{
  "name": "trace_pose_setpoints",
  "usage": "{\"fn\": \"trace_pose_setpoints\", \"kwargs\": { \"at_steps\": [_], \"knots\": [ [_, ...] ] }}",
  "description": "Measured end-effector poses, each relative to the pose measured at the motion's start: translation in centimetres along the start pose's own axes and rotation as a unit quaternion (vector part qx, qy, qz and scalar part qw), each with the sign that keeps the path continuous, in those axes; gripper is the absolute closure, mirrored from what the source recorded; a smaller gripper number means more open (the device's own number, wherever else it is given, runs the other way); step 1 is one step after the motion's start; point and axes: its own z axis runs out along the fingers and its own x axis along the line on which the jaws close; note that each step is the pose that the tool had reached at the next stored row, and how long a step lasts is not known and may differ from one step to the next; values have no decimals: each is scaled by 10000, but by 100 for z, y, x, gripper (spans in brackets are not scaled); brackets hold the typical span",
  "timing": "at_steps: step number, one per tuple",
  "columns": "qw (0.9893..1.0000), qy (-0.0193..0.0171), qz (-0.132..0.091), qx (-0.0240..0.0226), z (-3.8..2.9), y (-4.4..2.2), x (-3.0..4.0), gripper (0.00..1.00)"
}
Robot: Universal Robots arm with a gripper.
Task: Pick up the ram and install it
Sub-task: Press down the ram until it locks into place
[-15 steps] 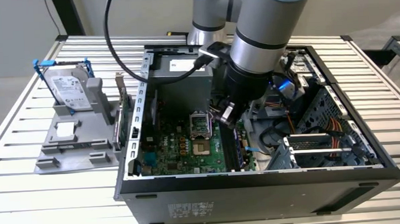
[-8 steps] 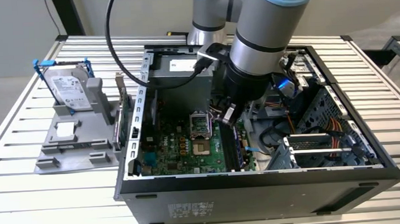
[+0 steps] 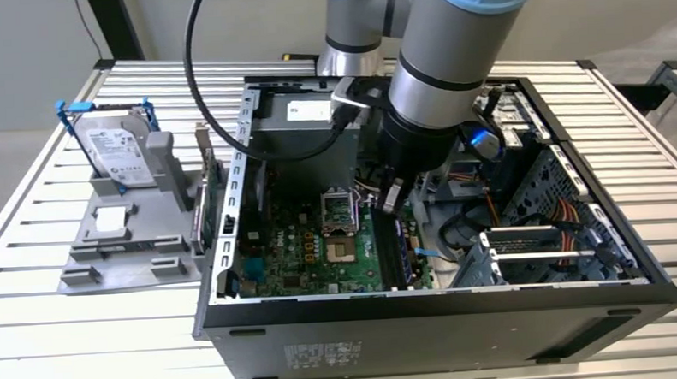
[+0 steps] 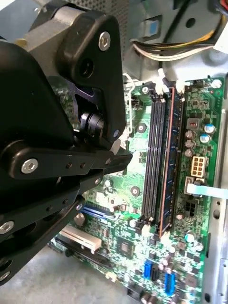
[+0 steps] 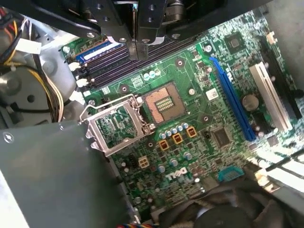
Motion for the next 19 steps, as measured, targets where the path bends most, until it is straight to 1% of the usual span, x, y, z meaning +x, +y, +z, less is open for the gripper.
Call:
{"fn": "trace_pose_setpoints", "kwargs": {
  "at_steps": [2, 4, 7, 9, 12, 14, 16, 19],
  "knots": [
    [9998, 10, -174, 0, 1, 0, 0, 100],
    [9994, 22, -358, 0, 2, 0, 0, 100],
    [9980, 43, -630, 1, 4, 0, 0, 100],
    [9967, 57, -809, 2, 6, -1, 0, 100],
    [9941, 78, -1083, 4, 11, -1, -1, 100],
    [9919, 93, -1263, 5, 14, -1, 0, 100],
    [9895, 108, -1442, 7, 16, -1, 0, 100],
    [9853, 128, -1702, 8, 17, -2, 0, 100]
  ]
}}
